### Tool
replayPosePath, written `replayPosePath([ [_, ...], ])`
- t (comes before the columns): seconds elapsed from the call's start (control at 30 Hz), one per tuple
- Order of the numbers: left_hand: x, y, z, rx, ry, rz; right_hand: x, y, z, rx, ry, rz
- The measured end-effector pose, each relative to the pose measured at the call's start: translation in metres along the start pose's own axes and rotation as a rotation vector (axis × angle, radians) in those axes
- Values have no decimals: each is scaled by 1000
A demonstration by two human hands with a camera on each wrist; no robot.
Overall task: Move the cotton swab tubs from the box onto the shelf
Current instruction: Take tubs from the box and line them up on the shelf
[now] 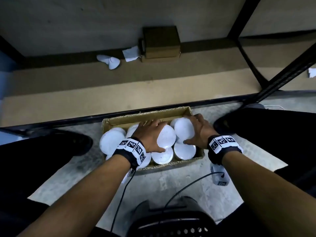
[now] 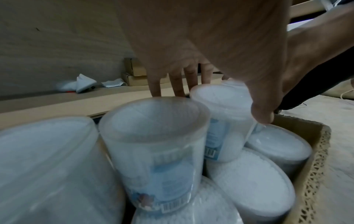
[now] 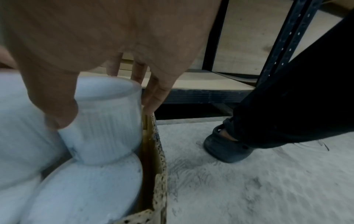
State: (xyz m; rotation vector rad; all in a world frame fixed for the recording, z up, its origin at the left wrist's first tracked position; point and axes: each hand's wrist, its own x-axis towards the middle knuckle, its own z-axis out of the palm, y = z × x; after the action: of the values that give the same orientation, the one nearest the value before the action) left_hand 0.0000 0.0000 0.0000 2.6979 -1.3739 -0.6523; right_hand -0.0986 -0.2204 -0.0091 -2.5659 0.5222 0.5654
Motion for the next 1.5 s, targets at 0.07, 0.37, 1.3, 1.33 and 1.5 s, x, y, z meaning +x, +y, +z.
replayPosePath([
  [0.07,-1,3,-3,-17,-7,-2,-1,-2,-2,26,22,8],
  [0.37,-6,4,-38,-61,19,-10,-13,0,-27,155,85,-55],
  [1.3,-90,59,-346,-26,634,227,-152,-85,-293,206,745,-594],
  [1.33,-91,60,-351,-29,645,240,-155,-87,-301,202,746,-595],
  [1.5,-93,62,-379,-44,669,260,-166,-98,-334,180,761,-592],
])
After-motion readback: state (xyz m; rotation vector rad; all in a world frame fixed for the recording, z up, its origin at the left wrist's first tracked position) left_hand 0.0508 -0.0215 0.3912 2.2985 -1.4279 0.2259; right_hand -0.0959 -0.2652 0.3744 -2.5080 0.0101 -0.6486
